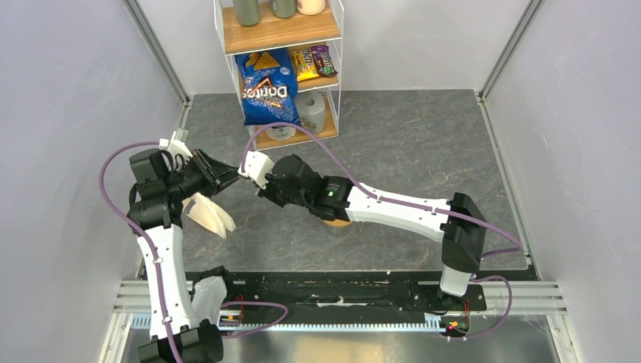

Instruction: Place the coffee filter in the dripper

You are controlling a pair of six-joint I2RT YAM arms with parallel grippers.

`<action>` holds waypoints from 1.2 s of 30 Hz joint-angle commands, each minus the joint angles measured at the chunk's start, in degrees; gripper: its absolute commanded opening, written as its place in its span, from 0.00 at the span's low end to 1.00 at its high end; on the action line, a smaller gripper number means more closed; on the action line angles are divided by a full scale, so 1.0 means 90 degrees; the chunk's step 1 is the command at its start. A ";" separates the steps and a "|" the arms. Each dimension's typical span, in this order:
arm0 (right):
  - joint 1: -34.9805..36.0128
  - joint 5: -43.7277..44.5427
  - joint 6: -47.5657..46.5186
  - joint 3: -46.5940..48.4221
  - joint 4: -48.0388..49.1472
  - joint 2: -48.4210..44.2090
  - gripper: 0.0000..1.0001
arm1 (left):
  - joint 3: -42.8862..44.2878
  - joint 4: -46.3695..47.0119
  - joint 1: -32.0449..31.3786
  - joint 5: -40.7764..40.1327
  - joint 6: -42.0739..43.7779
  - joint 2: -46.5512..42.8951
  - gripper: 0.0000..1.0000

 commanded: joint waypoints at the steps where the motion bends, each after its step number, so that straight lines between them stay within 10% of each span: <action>1: 0.0027 -0.0055 0.0055 0.0018 0.0198 -0.0159 0.00 | 0.0029 0.0258 0.0017 0.0309 -0.0220 -0.0054 0.34; 36: -0.0086 -0.0048 0.0221 -0.0077 0.0220 -0.0287 0.00 | 0.0224 0.0048 0.0385 0.0604 -0.0149 -0.0159 0.28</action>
